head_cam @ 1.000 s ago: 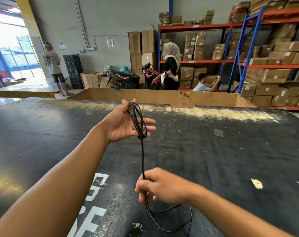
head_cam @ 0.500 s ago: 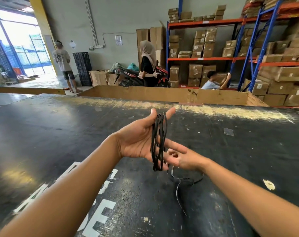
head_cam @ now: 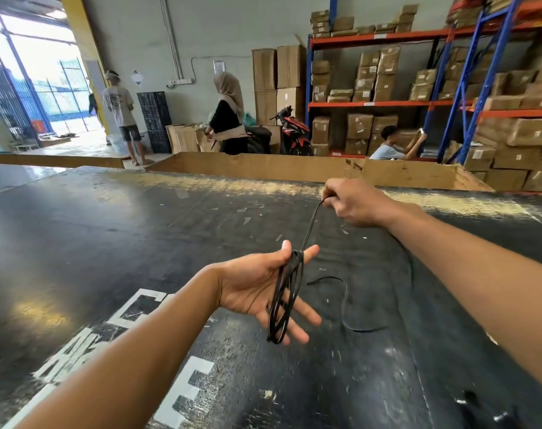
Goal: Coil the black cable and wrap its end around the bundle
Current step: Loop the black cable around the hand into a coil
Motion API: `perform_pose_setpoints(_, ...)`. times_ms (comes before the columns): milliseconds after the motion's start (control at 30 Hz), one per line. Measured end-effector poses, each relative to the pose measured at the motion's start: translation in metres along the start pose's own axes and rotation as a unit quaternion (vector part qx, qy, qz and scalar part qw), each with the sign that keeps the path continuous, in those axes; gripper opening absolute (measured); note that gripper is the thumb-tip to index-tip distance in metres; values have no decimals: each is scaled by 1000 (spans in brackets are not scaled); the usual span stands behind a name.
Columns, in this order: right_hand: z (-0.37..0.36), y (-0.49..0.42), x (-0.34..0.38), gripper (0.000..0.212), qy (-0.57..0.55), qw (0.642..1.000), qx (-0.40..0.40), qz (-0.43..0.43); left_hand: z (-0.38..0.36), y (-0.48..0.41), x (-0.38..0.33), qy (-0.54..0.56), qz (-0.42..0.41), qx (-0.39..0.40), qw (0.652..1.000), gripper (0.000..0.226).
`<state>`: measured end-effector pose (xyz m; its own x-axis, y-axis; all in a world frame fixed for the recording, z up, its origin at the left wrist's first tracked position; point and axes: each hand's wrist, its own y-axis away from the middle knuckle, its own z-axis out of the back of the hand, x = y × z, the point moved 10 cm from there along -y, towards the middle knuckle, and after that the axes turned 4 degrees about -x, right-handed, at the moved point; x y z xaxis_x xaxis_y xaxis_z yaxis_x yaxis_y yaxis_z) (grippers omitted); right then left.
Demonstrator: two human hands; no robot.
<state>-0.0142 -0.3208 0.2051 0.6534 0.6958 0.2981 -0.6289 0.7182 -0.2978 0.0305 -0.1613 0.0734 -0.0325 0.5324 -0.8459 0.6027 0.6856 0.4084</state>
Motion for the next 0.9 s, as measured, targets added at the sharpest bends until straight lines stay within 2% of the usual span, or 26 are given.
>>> perform_pose_setpoints(167,21,-1,24,13,-36,999,-23,14,32,-4,-5,23,-13,-65,998,51)
perform_pose_setpoints(433,35,20,59,12,-76,995,-64,24,91,8,-41,109,-102,-199,968,50)
perform_pose_setpoints(667,-3,63,82,23,-172,985,36,-5,105,22,-81,127,-172,-267,940,64)
perform_pose_setpoints(800,-43,86,79,26,-328,936,99,-80,102,23,-96,147,-216,-259,930,61)
perform_pose_setpoints(900,-81,104,76,23,-364,913,159,-94,102,22,-98,164,-234,-243,927,53)
